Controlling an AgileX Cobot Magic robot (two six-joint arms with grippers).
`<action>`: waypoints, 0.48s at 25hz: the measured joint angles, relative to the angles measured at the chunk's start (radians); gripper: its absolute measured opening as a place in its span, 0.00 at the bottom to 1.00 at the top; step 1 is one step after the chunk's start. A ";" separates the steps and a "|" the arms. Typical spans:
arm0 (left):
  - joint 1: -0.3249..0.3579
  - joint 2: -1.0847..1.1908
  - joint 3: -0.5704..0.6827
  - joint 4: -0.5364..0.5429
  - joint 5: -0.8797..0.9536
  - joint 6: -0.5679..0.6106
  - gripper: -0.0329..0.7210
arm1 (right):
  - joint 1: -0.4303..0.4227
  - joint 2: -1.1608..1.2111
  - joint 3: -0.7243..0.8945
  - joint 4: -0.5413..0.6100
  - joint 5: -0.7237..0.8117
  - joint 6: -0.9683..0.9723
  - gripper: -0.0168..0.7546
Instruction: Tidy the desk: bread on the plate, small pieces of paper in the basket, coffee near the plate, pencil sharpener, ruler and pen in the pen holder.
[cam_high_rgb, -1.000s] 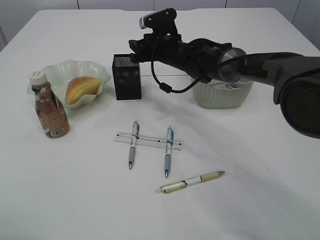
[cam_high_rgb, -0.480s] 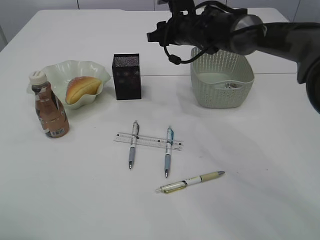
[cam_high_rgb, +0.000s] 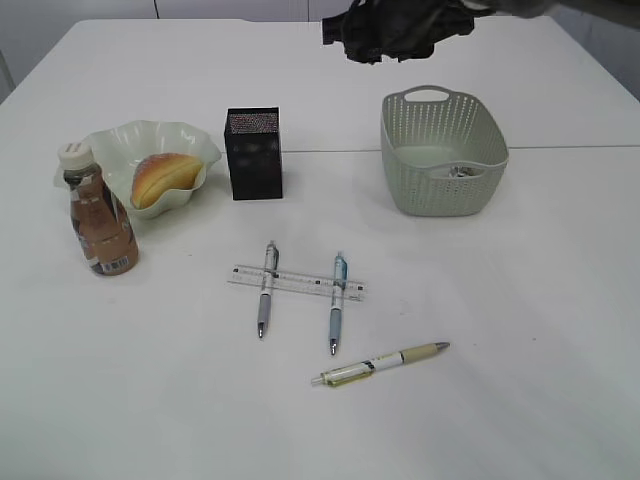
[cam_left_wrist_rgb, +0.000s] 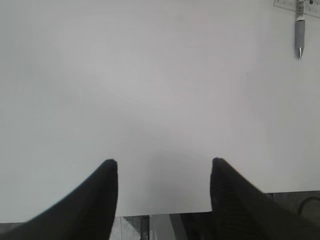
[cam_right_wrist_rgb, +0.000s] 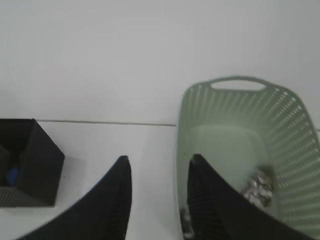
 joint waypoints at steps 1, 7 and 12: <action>0.000 0.000 0.000 0.000 0.005 0.000 0.62 | 0.002 -0.012 0.000 0.013 0.049 -0.015 0.37; 0.000 0.000 0.000 -0.031 0.011 0.000 0.62 | 0.006 -0.057 -0.002 0.164 0.365 -0.198 0.37; 0.000 0.000 0.000 -0.059 0.012 0.017 0.62 | 0.006 -0.062 -0.002 0.384 0.447 -0.362 0.37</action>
